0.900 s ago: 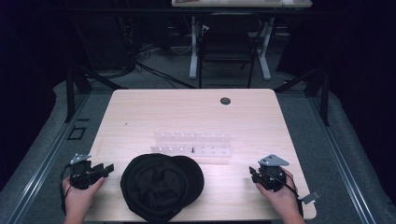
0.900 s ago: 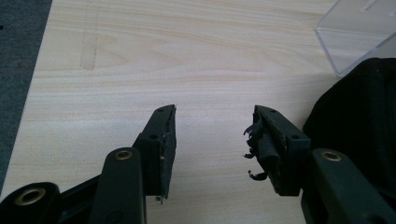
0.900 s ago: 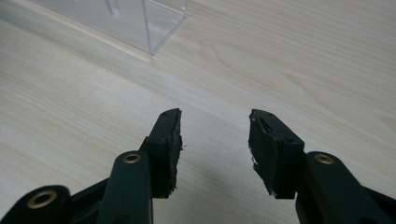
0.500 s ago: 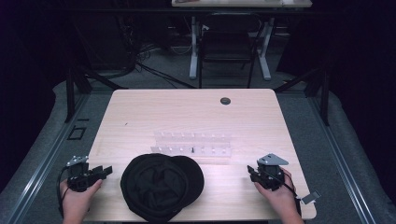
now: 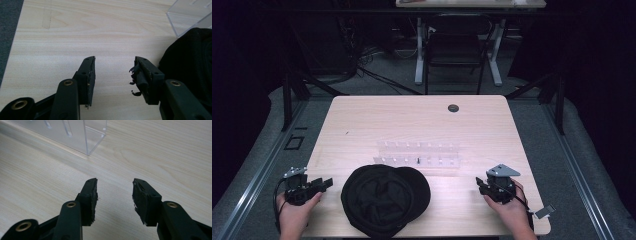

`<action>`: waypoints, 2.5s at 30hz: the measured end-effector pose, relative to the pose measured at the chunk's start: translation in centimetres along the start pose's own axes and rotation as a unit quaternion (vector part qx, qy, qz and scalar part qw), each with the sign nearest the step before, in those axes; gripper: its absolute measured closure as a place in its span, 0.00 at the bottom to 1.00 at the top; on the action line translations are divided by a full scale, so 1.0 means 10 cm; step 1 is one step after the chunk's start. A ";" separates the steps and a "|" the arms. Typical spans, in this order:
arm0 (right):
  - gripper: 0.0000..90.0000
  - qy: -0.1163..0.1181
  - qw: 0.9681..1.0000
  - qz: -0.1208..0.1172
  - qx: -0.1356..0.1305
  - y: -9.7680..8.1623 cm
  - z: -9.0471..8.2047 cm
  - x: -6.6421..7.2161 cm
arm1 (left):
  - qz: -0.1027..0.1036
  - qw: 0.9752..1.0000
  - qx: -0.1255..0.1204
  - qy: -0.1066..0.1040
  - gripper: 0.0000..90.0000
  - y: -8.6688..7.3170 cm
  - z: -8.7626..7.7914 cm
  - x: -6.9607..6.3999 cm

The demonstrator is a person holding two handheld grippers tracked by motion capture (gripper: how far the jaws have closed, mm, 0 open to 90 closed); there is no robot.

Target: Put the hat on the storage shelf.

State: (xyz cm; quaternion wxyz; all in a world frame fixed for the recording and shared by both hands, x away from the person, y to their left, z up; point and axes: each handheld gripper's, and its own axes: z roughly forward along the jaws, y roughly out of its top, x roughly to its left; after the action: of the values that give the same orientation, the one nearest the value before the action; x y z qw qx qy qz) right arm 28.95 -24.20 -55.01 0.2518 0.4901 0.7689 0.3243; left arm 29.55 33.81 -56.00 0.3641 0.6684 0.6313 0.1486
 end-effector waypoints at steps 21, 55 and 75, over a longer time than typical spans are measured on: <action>0.60 0.003 1.000 0.000 -0.001 0.00 -0.02 0.02 | -0.002 1.000 0.001 -0.009 0.58 0.01 -0.01 -0.05; 0.61 0.005 1.000 0.004 -0.005 0.01 -0.05 -0.01 | 0.016 0.991 0.128 -0.033 0.63 0.30 -0.08 -0.42; 0.61 0.009 1.000 0.010 -0.006 0.00 -0.06 -0.03 | -0.013 0.982 0.184 -0.050 0.62 0.30 -0.16 -0.51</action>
State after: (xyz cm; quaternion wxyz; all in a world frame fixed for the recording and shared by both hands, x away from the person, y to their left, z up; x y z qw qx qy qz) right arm 28.63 -24.61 -54.57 0.2443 0.4937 0.7642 0.3355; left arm 29.88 29.58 -51.54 0.2677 0.7225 0.6374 -0.0081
